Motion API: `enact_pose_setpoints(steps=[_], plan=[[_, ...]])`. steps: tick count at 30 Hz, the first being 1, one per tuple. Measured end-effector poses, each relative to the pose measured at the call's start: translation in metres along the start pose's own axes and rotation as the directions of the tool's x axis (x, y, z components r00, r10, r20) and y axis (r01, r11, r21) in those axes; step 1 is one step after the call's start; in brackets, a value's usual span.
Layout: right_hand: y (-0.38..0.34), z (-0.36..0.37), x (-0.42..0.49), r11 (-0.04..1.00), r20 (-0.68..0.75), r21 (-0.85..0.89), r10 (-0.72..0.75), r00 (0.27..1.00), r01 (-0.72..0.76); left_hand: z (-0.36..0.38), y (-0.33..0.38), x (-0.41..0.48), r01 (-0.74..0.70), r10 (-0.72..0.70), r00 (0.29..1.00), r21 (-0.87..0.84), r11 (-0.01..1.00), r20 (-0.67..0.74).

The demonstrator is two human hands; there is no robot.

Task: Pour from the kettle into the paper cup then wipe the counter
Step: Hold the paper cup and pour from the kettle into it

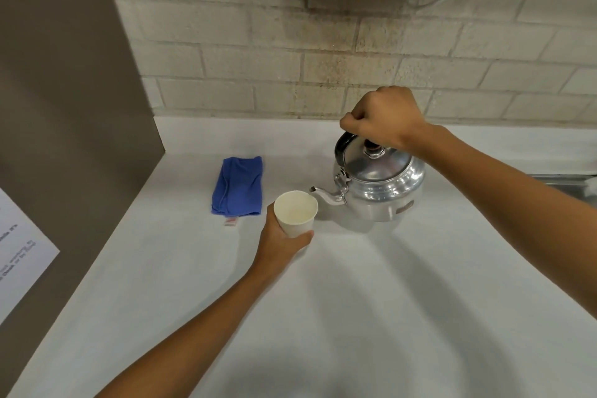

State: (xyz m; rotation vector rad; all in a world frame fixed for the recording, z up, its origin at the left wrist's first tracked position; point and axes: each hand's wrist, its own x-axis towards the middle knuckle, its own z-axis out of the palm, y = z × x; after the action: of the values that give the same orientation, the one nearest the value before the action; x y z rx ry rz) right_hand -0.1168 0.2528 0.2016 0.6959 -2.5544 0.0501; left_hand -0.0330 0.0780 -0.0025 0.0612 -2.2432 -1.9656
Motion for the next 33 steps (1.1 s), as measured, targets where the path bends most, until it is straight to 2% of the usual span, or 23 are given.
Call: enact_pose_setpoints(steps=[7,16,33], plan=[[-0.022,-0.011,0.003,0.987,0.007,-0.096,-0.132,0.991,0.132,-0.001,0.002,-0.001,-0.002,0.002,1.0,-0.005,1.0,0.003],[-0.032,-0.019,0.007,0.963,0.022,-0.159,-0.219,0.976,0.219,-0.001,0.003,-0.001,-0.005,0.005,1.0,-0.016,1.0,-0.01],[-0.033,-0.031,0.011,0.946,0.029,-0.195,-0.26,0.965,0.261,0.0,0.003,-0.002,-0.015,0.016,1.0,-0.028,0.999,0.01]])
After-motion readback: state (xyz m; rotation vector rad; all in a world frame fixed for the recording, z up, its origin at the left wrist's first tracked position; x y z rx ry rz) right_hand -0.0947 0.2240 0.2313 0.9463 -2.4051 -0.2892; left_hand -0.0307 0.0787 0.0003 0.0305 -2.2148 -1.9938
